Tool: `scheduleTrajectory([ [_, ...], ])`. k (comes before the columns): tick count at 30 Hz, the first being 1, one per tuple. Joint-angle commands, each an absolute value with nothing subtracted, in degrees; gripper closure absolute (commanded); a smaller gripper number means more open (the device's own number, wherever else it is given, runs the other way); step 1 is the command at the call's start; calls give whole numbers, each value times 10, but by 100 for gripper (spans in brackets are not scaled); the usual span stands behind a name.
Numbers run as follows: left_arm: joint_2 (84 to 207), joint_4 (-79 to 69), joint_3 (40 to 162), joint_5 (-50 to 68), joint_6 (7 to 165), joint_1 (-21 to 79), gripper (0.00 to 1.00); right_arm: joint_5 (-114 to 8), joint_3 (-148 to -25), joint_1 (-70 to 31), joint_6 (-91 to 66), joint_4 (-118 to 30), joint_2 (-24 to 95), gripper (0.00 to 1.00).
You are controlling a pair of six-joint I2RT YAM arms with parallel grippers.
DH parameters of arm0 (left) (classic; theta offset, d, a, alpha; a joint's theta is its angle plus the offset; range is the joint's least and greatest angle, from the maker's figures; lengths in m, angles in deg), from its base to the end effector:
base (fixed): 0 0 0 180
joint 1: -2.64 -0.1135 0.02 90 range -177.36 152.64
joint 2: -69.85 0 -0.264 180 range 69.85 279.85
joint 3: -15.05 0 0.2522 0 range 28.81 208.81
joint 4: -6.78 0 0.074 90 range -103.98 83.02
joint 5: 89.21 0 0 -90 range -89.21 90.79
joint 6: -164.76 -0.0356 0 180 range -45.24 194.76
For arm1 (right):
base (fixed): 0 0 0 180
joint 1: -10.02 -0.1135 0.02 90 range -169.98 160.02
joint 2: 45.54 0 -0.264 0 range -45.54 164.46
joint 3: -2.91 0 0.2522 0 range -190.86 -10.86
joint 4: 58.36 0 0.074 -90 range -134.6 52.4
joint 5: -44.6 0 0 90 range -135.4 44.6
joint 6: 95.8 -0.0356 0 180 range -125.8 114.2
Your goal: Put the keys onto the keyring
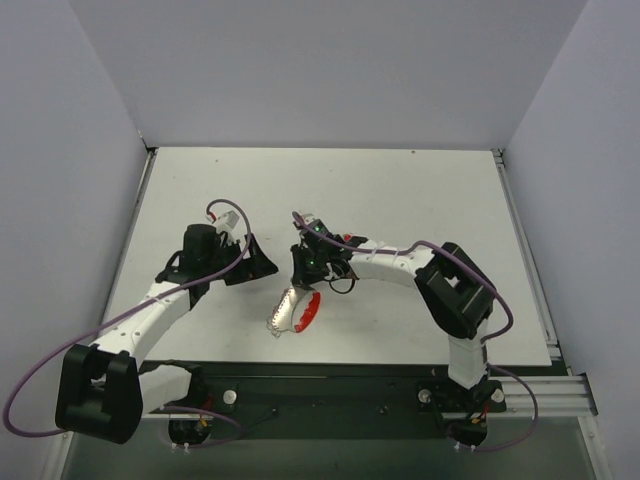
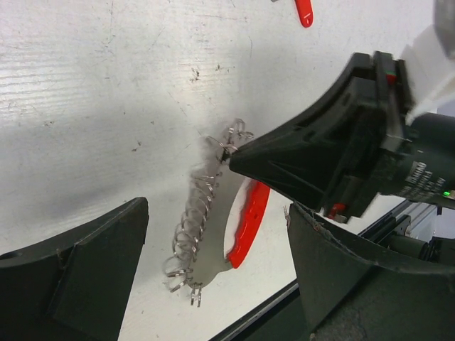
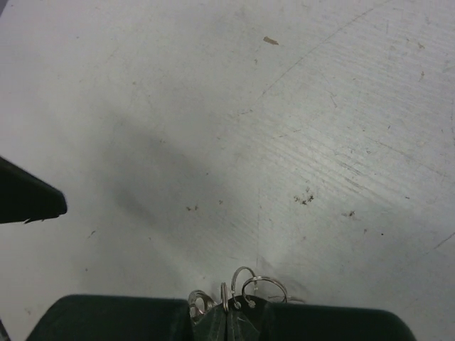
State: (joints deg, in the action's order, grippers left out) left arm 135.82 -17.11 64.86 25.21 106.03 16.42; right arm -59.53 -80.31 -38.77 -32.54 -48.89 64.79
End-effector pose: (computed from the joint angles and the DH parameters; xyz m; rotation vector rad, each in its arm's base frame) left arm 0.2259 -0.0706 0.2160 -0.1228 2.3515 -0.8863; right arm 0.2724 0.3242 0.1815 -0.5984 2.2985 0.9628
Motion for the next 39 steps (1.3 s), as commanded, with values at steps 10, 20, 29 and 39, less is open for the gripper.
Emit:
scheduleTrajectory([
  [10,1307,-143,670,285,1047,163,11,-667,-748,-386,-203,-515,482,100],
  [20,1212,-58,650,314,1060,163,12,-747,-694,-374,-122,-579,414,100],
  [29,1156,20,636,398,1060,167,23,-821,-635,-373,-62,-644,343,100],
  [39,1154,110,631,468,1109,187,28,-841,-592,-354,-151,-758,275,100],
])
